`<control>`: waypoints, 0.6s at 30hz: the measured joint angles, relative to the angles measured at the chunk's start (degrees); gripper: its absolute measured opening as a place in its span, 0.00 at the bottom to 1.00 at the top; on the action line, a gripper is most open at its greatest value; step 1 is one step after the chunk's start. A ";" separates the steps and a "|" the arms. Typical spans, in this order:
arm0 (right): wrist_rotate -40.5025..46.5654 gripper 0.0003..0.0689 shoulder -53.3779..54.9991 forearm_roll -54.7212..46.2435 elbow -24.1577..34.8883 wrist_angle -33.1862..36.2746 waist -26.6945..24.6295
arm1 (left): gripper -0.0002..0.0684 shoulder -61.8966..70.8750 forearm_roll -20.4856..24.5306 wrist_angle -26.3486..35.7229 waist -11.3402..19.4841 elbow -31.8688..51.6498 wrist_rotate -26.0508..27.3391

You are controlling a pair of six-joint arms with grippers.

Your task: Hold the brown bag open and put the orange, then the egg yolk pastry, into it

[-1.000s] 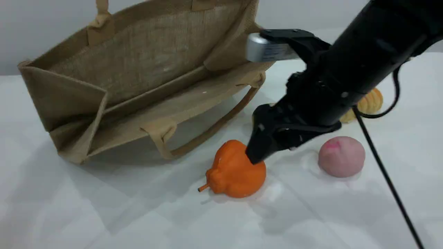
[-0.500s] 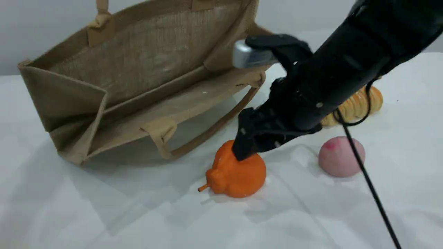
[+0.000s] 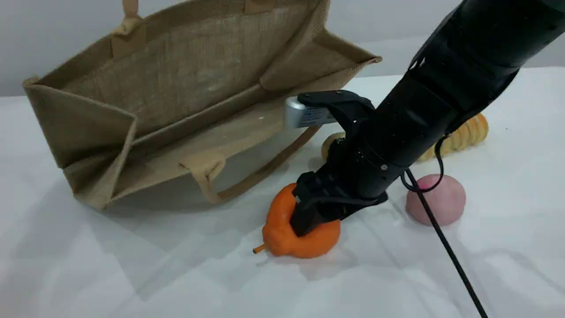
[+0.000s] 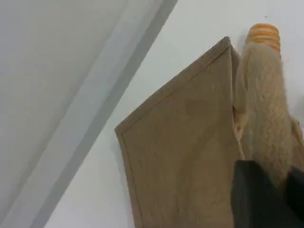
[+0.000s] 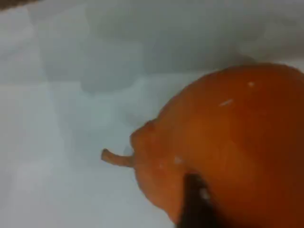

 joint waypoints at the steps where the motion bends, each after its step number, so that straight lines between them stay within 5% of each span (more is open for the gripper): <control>1: 0.00 0.49 0.00 0.00 0.00 0.28 0.00 | 0.14 0.00 0.00 0.00 0.00 0.00 0.00; 5: -0.81 0.15 -0.05 -0.97 -0.02 1.39 0.00 | 0.14 0.00 0.00 0.00 0.00 0.00 0.00; 7: -0.75 0.06 -0.24 -2.25 -0.02 2.27 0.00 | 0.14 0.00 0.00 0.00 0.00 0.00 0.00; 18: 7.91 0.04 -10.56 -11.20 5.25 0.16 -0.06 | 0.14 0.00 0.26 0.00 0.00 0.00 0.06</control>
